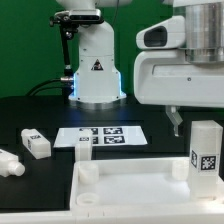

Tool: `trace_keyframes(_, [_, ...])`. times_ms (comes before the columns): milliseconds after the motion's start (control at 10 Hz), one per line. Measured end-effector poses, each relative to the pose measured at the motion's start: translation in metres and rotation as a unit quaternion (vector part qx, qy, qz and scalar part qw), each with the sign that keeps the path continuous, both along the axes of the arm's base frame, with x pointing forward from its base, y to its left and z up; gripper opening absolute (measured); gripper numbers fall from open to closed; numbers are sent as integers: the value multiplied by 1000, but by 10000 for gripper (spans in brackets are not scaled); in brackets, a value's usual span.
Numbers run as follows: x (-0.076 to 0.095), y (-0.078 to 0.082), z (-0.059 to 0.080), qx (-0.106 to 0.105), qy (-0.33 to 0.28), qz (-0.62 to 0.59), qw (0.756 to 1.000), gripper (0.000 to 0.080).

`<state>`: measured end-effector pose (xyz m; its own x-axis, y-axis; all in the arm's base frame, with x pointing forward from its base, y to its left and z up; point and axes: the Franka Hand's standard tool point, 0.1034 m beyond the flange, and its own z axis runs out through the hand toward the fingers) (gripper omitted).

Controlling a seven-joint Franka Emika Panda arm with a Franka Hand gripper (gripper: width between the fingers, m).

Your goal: Assemble desk

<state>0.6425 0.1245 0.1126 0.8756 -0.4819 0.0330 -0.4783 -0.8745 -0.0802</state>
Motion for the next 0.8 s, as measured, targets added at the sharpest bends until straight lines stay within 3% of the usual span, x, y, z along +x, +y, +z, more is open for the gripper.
trace_keyframes(200, [-3,4,-2,0,1,-5,1000,618])
trace_keyframes(400, [-3,0,-2,1,4,-37,999,335])
trace_keyframes(600, [-7,-2,-4,3,17,-108,994,295])
trace_keyframes(800, [-8,-3,-4,13,28,-241,970,289])
